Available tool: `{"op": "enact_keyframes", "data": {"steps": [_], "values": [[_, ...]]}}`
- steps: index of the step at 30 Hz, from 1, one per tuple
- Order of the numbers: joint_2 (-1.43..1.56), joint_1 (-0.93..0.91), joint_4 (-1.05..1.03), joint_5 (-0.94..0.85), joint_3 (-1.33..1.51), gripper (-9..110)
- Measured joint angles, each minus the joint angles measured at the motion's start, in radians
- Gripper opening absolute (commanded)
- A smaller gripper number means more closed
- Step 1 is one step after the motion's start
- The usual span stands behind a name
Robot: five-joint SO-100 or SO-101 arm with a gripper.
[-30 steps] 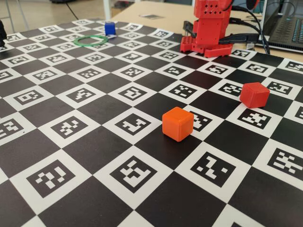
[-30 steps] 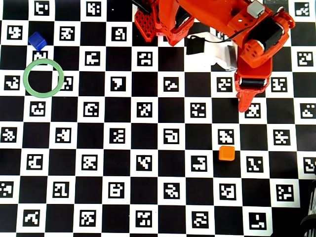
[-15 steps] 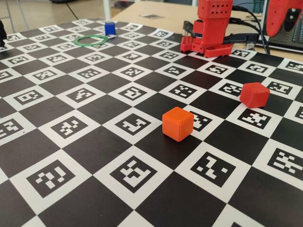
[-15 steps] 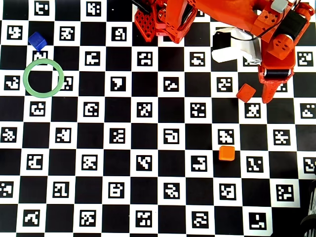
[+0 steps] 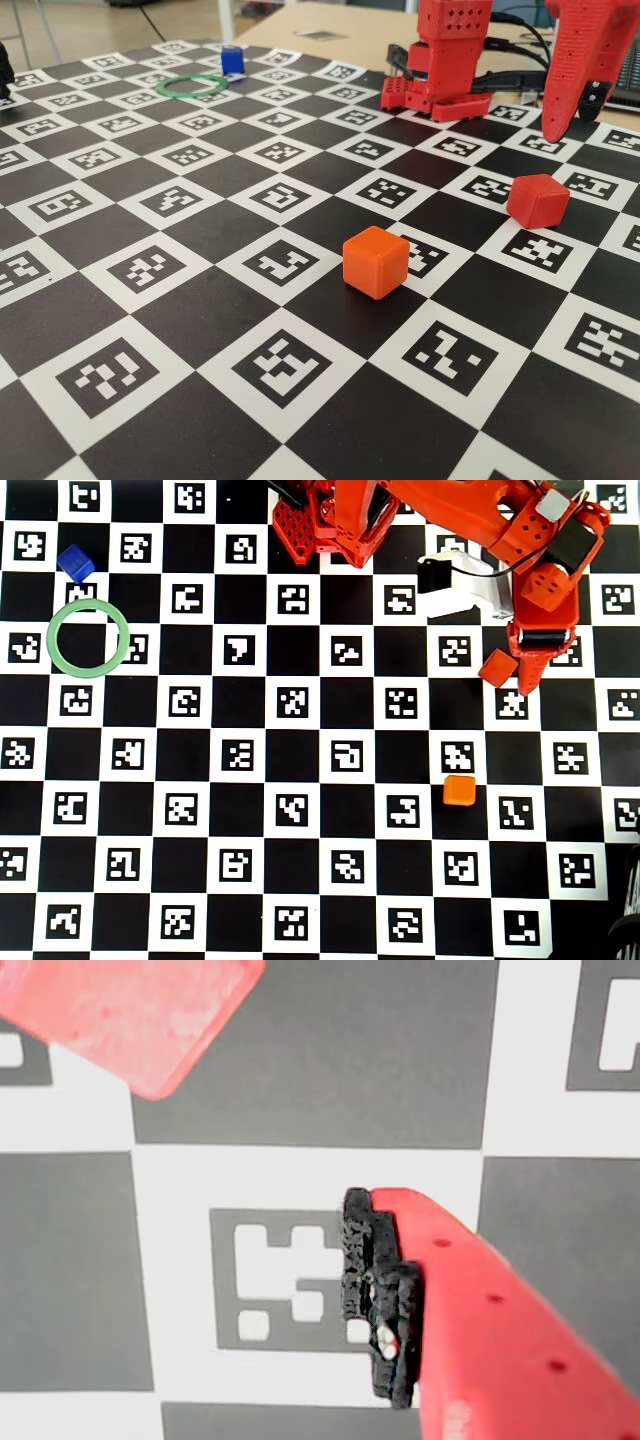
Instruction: Grab the red cube then put it in the green circle then put the blue cube on top and finally the orange cube on top
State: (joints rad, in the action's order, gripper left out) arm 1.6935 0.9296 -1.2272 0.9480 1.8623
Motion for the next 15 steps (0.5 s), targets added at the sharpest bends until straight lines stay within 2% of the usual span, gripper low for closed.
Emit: {"op": "enact_keyframes", "data": {"steps": [15], "values": [[0.011, -0.037, 0.190, 0.000, 0.184, 40]]}}
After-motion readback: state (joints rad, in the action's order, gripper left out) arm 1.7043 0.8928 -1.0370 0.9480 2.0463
